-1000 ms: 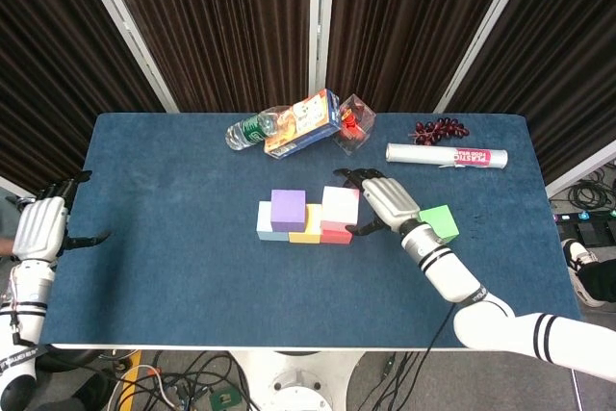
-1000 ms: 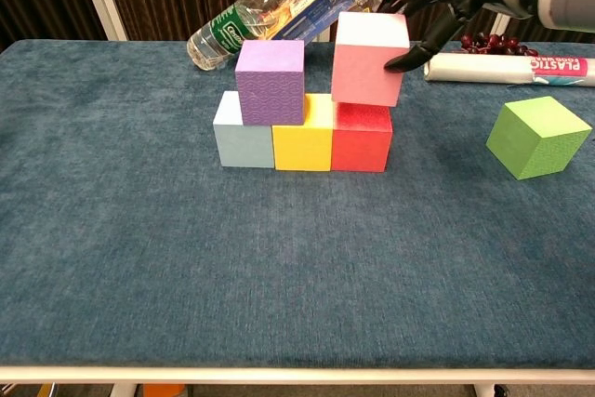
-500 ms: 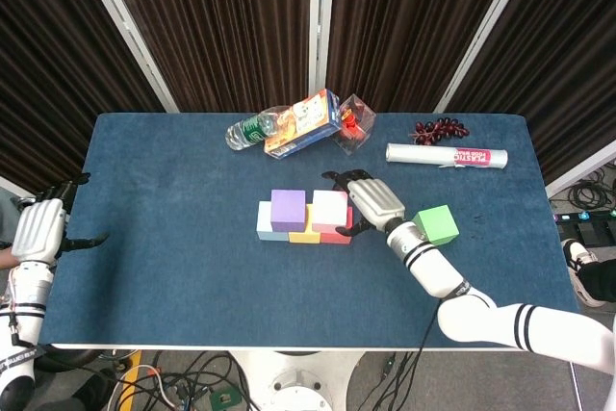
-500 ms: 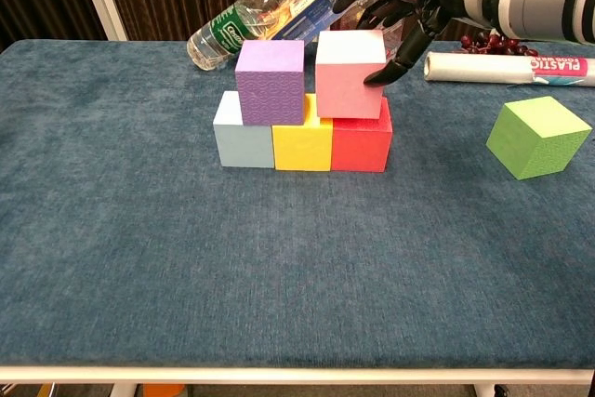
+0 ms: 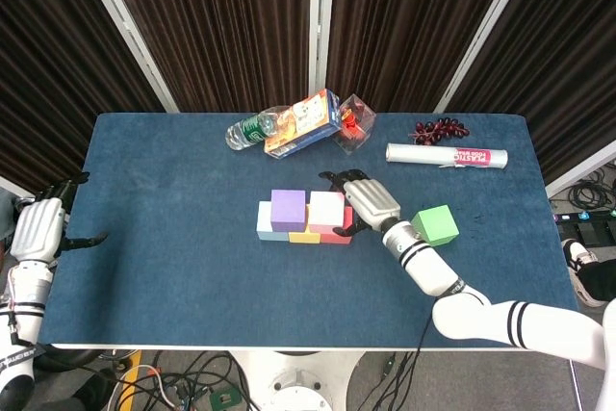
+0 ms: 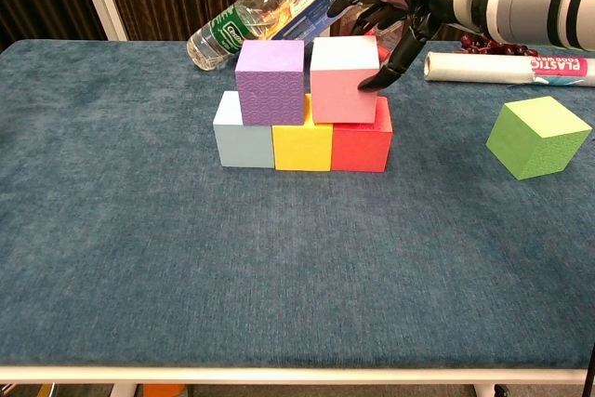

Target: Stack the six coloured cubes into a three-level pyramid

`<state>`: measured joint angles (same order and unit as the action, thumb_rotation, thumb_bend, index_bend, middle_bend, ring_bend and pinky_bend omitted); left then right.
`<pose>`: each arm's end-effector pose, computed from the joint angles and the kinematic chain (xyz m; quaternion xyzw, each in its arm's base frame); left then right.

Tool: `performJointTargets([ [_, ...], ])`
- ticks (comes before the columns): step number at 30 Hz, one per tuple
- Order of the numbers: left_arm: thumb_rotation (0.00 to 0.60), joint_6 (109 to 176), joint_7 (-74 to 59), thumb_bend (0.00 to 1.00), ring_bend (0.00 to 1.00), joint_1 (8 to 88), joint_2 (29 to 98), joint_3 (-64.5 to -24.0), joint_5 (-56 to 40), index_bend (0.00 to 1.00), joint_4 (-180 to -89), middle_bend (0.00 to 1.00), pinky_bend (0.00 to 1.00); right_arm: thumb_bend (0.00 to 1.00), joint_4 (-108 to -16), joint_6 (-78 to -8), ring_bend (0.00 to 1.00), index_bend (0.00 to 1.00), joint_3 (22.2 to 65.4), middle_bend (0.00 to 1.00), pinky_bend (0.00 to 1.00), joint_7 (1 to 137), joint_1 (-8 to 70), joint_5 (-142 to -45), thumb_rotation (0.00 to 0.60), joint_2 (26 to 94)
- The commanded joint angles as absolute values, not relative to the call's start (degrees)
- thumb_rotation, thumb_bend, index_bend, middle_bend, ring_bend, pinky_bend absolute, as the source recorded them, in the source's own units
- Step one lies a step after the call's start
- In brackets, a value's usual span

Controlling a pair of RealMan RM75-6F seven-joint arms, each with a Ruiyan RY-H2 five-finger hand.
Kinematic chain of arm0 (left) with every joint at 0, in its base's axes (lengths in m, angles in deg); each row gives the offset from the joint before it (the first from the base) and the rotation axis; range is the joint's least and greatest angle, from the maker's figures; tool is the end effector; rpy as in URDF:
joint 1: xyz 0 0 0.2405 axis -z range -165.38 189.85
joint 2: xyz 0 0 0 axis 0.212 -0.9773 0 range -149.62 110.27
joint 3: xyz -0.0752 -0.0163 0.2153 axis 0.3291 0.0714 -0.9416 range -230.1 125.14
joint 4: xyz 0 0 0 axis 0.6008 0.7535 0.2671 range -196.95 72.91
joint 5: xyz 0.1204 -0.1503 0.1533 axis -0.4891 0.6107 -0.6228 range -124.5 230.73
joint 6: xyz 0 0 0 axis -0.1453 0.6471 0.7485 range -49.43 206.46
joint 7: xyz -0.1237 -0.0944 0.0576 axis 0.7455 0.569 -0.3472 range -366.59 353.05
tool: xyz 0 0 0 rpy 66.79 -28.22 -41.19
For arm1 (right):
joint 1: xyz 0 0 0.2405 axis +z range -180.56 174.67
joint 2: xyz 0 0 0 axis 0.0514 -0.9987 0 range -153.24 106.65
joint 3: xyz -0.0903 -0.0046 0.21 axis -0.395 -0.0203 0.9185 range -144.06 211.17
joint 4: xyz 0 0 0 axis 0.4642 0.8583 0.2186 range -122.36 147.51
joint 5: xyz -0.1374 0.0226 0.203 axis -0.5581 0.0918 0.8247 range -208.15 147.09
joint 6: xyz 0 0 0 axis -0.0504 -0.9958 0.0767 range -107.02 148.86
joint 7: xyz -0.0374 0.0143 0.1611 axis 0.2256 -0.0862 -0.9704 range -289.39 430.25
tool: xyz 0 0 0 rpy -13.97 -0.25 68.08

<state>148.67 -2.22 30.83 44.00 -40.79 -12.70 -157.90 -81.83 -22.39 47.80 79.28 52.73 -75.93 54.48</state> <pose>-0.2720 0.3044 0.1124 -0.5257 -0.4837 -0.4279 0.5537 -0.0546 -0.3816 -0.0330 0.7141 -0.4976 0.3827 0.3099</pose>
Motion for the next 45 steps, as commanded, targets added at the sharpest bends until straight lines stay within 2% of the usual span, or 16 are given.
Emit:
performJointTargets([
  [1,0.600,148.97,-2.32,0.09,0.13,30.59,44.08,-41.03,-12.97,0.15,-157.94,0.17,0.14,0.20,-81.64,-22.50,0.08,0.08,47.63,0.32,0.05,79.43,52.88,-75.96,0.600,54.71],
  [36,0.600,148.78,-2.46,0.09,0.13,30.29,44.26,-40.75,-13.27,0.15,-157.73,0.17,0.14,0.20,-79.94,-22.08,0.08,0.08,47.24,0.31,0.03,79.45,54.85,-74.99,0.600,55.87],
  [45,0.600,151.13,-6.71,0.09,0.13,29.78,46.08,-41.89,-14.48,0.15,-156.85,0.17,0.14,0.20,-79.51,-21.95,0.08,0.08,47.01,0.31,0.03,79.50,55.17,-74.60,0.600,56.32],
])
